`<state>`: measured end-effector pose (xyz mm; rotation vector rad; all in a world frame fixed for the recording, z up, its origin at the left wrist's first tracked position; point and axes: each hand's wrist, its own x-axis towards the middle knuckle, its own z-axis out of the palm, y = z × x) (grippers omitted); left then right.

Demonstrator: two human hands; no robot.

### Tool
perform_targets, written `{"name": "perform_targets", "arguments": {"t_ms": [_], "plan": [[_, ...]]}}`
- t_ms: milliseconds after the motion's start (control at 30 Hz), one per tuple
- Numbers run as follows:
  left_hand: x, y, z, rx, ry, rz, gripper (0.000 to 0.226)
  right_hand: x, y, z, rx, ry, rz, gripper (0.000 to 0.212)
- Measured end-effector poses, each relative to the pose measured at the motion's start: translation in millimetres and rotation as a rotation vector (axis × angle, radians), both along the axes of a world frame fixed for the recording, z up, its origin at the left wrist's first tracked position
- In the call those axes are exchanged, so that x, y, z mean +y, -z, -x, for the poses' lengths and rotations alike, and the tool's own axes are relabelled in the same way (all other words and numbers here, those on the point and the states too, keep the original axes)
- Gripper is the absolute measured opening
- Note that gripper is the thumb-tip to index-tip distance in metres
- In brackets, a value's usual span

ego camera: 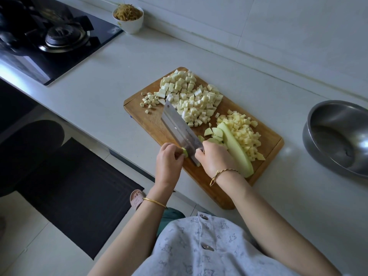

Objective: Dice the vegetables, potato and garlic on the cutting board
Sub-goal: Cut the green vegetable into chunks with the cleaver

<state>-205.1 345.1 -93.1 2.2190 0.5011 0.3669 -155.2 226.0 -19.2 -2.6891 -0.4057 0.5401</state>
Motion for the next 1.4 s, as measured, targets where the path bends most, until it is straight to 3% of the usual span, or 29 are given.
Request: {"name": "perform_targets", "arguments": {"t_ms": [400, 867, 1200, 1400], "plan": [[3, -1, 1, 0.023, -0.028, 0.042, 0.006, -9, -11, 3, 0.024, 0.067, -0.086, 0.029], [1, -1, 1, 0.020, -0.026, 0.043, 0.003, 4, 5, 5, 0.021, 0.013, -0.020, 0.036], [-8, -1, -13, 0.038, 0.008, -0.004, 0.005, -28, -1, -6, 0.022, 0.199, -0.155, 0.033], [-3, -19, -21, -0.022, -0.024, 0.111, 0.015, -51, -12, -5, -0.067, 0.177, -0.171, 0.039]]}}
